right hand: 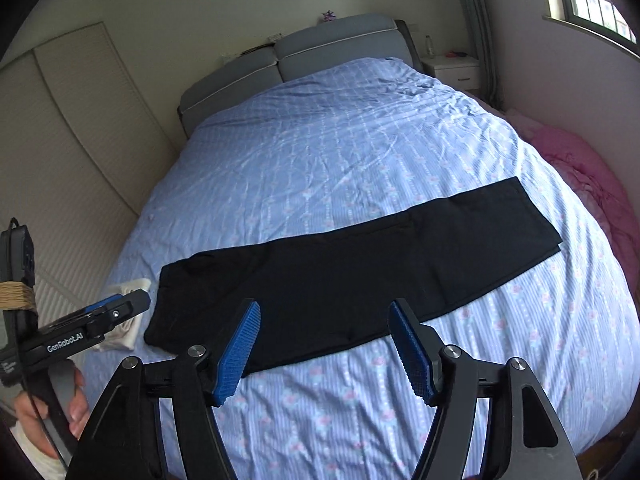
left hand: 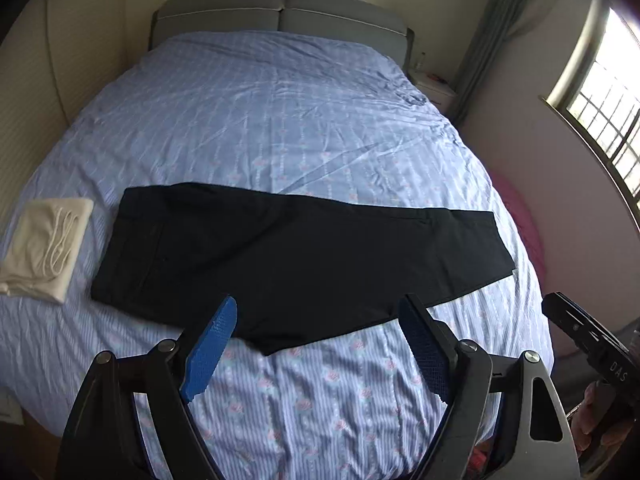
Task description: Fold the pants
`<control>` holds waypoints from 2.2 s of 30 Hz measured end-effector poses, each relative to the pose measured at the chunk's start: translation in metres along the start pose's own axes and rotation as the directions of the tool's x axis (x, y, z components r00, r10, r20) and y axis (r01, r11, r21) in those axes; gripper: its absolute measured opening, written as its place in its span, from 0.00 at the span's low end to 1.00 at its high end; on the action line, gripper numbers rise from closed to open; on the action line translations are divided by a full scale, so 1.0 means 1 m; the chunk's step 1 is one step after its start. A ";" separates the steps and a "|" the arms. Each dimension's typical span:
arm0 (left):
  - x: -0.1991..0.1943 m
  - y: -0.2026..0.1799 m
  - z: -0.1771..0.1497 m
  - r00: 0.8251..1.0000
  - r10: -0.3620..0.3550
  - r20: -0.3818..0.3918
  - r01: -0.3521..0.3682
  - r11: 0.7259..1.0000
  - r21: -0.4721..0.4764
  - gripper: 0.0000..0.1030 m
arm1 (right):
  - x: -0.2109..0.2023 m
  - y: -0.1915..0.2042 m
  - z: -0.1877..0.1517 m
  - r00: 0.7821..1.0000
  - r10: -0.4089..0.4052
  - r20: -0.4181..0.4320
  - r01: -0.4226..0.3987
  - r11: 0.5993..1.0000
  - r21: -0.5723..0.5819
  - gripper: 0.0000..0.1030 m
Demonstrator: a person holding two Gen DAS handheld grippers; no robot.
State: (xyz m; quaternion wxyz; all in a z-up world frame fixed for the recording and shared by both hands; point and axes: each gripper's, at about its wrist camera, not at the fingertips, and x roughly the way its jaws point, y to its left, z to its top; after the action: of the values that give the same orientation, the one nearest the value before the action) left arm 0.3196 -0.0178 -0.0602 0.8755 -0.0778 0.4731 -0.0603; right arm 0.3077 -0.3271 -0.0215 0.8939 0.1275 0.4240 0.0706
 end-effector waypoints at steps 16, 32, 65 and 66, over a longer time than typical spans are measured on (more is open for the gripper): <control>-0.082 0.135 -0.118 0.990 0.144 0.011 -0.135 0.948 -0.287 0.80 | -0.005 0.120 -0.094 0.974 0.193 -0.118 -0.215 0.952 -0.219 0.65; 0.062 0.289 -0.083 0.985 -0.059 -0.161 -0.010 0.917 -0.399 0.80 | 0.115 0.204 -0.139 0.954 0.033 -0.299 -0.079 0.987 -0.141 0.63; 0.176 0.302 0.046 0.992 0.072 -0.104 -0.111 0.886 -0.450 0.22 | 0.264 0.178 -0.123 0.898 0.007 -0.439 -0.017 1.000 -0.019 0.44; 0.177 0.301 0.045 0.992 0.070 -0.109 -0.113 0.884 -0.453 0.22 | 0.264 0.177 -0.120 0.901 0.000 -0.433 -0.010 1.000 -0.022 0.44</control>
State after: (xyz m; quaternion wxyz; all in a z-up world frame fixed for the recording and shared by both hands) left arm 0.4638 0.2496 -0.2391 0.8122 -0.2567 0.5160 0.0908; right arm 0.3773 -0.0754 -0.2388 0.7786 0.0992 0.6107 0.1045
